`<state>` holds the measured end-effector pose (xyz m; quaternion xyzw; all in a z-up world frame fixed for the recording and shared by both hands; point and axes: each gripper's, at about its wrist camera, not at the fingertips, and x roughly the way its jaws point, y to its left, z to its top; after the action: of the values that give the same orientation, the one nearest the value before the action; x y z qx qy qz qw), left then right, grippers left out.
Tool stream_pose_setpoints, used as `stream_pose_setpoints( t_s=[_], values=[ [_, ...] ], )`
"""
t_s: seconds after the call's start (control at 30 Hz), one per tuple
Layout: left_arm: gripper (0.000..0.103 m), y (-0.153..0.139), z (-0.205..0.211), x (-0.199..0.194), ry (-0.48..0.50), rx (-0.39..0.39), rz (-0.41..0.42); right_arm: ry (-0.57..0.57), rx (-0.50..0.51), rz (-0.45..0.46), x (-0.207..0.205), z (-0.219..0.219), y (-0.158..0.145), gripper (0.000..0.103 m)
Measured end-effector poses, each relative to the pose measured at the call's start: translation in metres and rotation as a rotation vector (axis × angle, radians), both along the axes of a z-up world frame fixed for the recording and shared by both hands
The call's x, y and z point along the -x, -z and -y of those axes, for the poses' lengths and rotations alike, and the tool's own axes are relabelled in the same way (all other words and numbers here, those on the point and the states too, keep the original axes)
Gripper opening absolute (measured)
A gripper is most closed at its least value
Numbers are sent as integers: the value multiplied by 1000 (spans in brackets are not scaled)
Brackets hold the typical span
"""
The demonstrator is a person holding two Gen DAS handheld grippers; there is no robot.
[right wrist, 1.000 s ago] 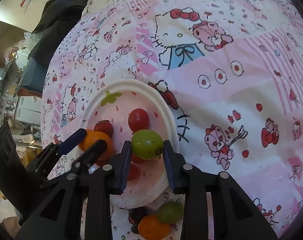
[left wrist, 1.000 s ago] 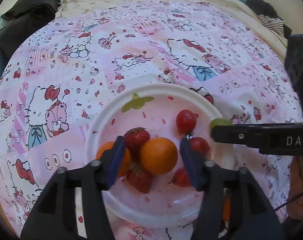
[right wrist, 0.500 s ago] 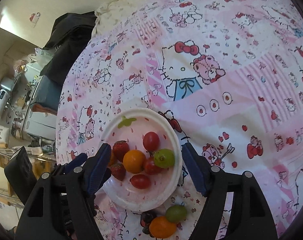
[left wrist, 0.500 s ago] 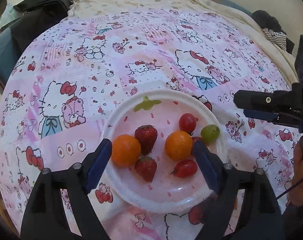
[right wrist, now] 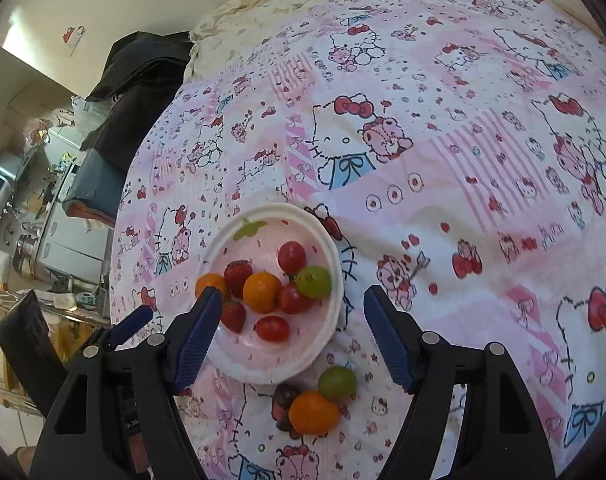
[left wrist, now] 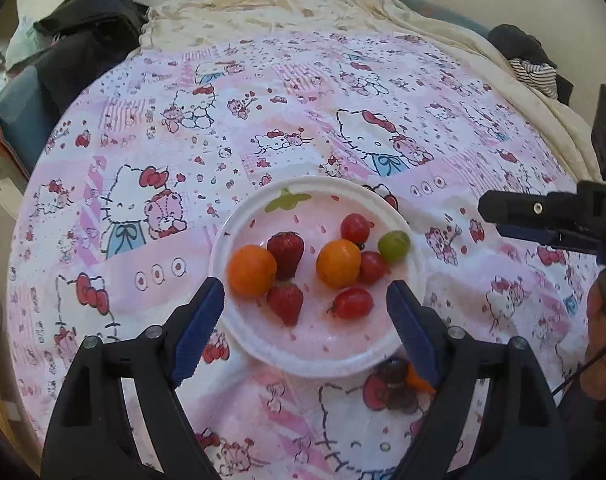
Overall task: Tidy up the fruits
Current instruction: 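Move both tools back to the fruit row, then grasp an orange with the left tool while the right tool grasps a dark purple plum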
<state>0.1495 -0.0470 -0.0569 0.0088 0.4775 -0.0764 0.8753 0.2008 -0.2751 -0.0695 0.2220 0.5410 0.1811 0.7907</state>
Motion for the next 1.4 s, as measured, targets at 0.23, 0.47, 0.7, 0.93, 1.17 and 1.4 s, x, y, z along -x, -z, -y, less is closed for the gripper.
stream_pose_setpoints(
  t_s=[0.23,0.47,0.7,0.93,1.17,1.4],
  values=[
    [81,-5,-1,21,-12,29,-9,29,-14,-25,22,10,-2,76],
    [81,9,12,40,11,49,-66,70,97,-112,47,22,12,76],
    [81,35,44,53,103,38,-122,89,118,-146,59,31,26,76],
    [72,58,82,49,205,47,-195,123,97,-145,52,39,26,76],
    [56,78,107,42,297,-78,-189,150,56,-153,48,46,24,76],
    [42,88,126,50,378,-153,-199,160,32,-158,46,50,24,76]
  ],
)
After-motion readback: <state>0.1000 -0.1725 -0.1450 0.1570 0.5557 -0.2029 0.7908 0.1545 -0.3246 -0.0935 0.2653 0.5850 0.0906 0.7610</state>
